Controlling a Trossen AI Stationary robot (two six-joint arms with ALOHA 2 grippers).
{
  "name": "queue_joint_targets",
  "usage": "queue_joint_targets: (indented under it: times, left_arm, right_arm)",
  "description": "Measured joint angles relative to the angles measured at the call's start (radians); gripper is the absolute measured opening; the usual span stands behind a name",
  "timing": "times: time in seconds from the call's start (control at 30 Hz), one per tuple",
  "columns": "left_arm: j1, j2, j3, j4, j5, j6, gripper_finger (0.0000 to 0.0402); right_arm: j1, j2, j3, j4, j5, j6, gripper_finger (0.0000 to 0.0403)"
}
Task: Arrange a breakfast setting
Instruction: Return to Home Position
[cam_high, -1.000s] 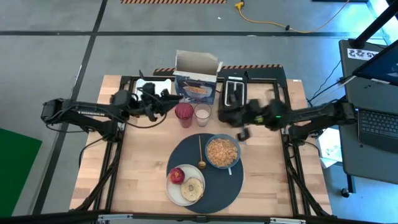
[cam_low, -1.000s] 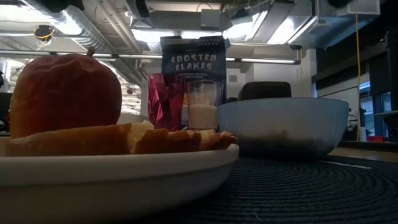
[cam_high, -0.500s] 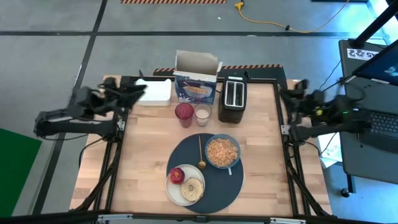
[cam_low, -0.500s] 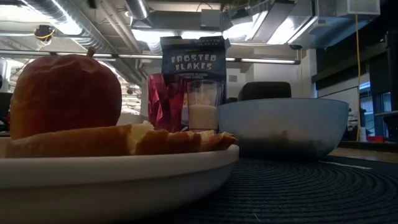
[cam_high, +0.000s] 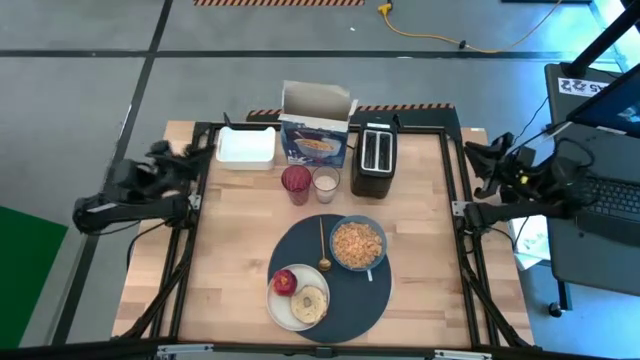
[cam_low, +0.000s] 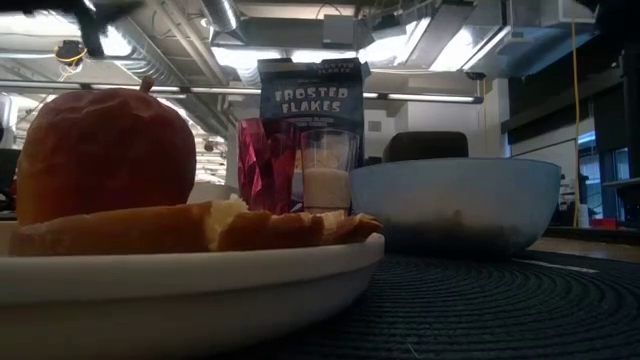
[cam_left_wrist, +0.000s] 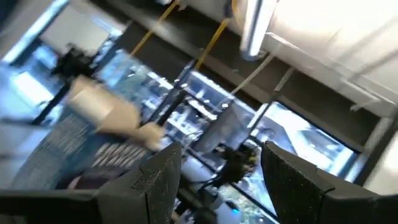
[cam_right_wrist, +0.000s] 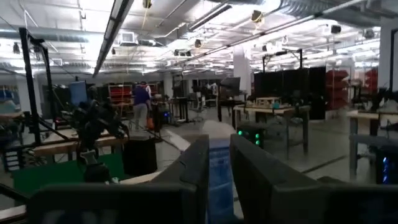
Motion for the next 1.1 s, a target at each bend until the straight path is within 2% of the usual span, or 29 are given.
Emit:
queue_joint_targets:
  times: [0.1, 0.2, 0.3, 0.33, 0.4, 0.5, 0.63, 0.8, 0.93, 1.03, 1.1]
  left_arm:
    - [0.0, 0.003, -0.089, -0.005, -0.011, -0.053, 0.021]
    - [0.0, 0.009, -0.146, 0.036, -0.015, -0.099, 0.021]
    - [-0.002, 0.004, -0.235, 0.102, -0.003, -0.131, 0.021]
    - [-0.001, 0.004, -0.254, 0.169, -0.003, -0.13, 0.021]
    - [-0.001, 0.0, -0.287, 0.292, -0.017, -0.128, 0.021]
    - [-0.002, 0.005, -0.338, 0.349, -0.022, -0.154, 0.021]
    - [-0.022, 0.004, -0.4, 0.386, -0.022, -0.226, 0.021]
    - [-0.068, 0.008, -0.4, 0.331, -0.101, -0.208, 0.021]
    - [-0.073, 0.003, -0.4, 0.348, -0.161, -0.148, 0.021]
    - [-0.072, 0.004, -0.4, 0.327, -0.135, -0.152, 0.021]
    - [-0.072, 0.004, -0.4, 0.313, -0.069, -0.167, 0.0207]
  right_arm:
    - [0.0, -0.052, -0.077, 0.006, 0.002, 0.053, 0.0067]
    - [0.0, -0.05, -0.153, 0.044, 0.028, 0.131, 0.0067]
    - [0.0, -0.035, -0.258, 0.338, -0.024, 0.121, 0.0067]
    - [0.0, -0.043, -0.297, 0.388, -0.033, 0.099, 0.0067]
    - [0.0, -0.05, -0.349, 0.467, -0.035, 0.067, 0.0067]
    - [-0.001, -0.051, -0.383, 0.564, -0.01, 0.048, 0.0067]
    - [0.0, -0.046, -0.489, 0.558, -0.015, 0.164, 0.0067]
    - [0.0, -0.051, -0.638, 0.76, 0.017, 0.202, 0.0067]
    - [-0.033, -0.052, -0.632, 0.842, 0.044, 0.104, 0.0067]
    - [-0.083, -0.052, -0.631, 0.842, -0.019, 0.108, 0.0067]
    - [-0.121, -0.052, -0.631, 0.772, -0.101, 0.179, 0.0067]
